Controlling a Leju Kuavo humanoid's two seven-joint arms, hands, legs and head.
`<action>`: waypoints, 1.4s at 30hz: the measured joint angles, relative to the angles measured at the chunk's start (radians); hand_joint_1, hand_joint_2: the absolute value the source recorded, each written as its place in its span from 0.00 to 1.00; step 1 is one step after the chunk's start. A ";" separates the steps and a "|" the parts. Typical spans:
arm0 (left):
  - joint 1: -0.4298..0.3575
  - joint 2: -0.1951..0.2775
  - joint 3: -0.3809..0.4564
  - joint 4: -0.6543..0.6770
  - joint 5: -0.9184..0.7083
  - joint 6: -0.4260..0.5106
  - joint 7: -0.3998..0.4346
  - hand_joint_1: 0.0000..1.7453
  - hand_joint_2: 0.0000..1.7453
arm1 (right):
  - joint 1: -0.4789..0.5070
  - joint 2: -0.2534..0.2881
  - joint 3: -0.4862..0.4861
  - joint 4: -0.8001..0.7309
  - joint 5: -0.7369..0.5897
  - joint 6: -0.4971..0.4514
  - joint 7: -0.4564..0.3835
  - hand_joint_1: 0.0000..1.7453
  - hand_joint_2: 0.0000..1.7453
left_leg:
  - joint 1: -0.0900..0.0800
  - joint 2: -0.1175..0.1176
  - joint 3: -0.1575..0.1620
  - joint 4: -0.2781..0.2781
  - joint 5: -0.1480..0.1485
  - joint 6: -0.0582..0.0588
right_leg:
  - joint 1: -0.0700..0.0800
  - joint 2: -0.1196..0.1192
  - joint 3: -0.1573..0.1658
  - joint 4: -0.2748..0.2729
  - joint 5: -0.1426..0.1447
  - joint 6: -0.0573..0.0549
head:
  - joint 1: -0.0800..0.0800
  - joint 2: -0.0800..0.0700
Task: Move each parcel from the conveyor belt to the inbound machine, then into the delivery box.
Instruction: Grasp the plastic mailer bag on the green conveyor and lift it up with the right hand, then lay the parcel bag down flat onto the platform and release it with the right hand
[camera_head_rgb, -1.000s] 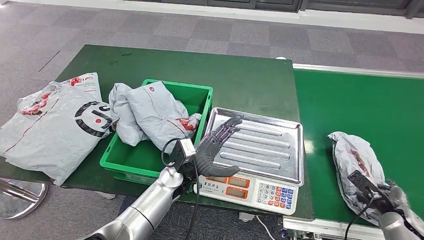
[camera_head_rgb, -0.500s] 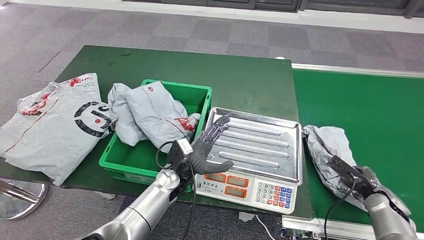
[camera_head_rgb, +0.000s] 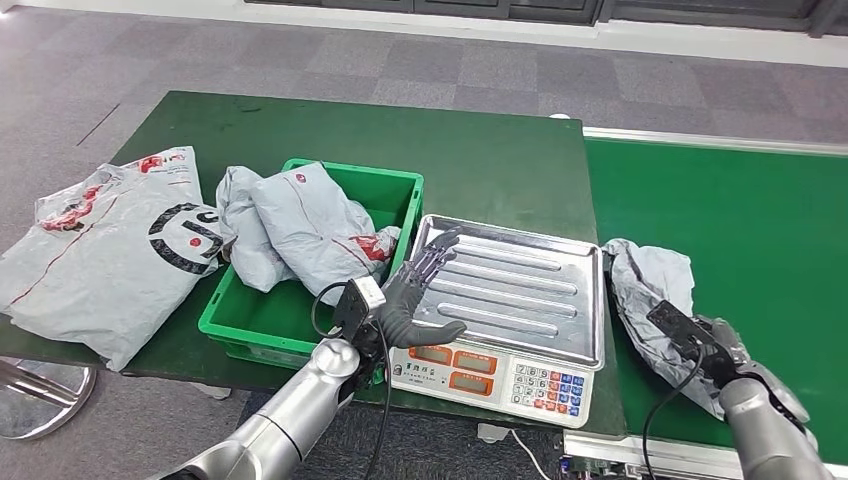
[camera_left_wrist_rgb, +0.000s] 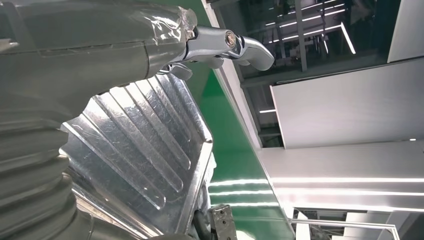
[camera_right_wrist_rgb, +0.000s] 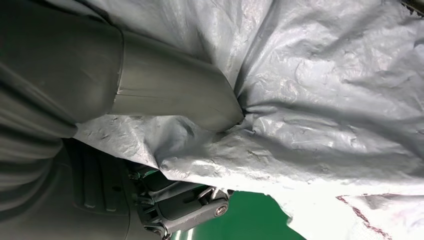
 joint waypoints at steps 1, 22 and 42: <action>0.000 0.000 0.000 0.000 -0.001 0.001 0.000 0.00 1.00 | 0.000 0.001 0.000 0.000 -0.003 -0.007 -0.006 1.00 1.00 | 0.000 0.000 0.000 0.000 0.000 0.000 | 0.000 0.000 0.000 0.000 0.000 0.000 | 0.000 0.000; 0.028 0.002 0.032 -0.061 -0.005 0.104 0.000 0.00 1.00 | 0.264 0.067 -0.047 -0.914 -0.180 -0.586 -0.356 1.00 1.00 | 0.000 -0.002 -0.002 -0.001 0.000 0.000 | 0.000 -0.002 -0.002 0.000 -0.001 -0.001 | 0.000 0.000; 0.088 0.103 -0.055 -0.396 -0.028 0.744 -0.001 0.00 1.00 | 0.127 -0.025 0.405 -0.915 0.065 -0.079 -0.262 1.00 1.00 | 0.001 0.000 -0.003 -0.002 0.002 -0.002 | 0.000 0.000 -0.004 0.001 0.000 -0.001 | 0.000 0.000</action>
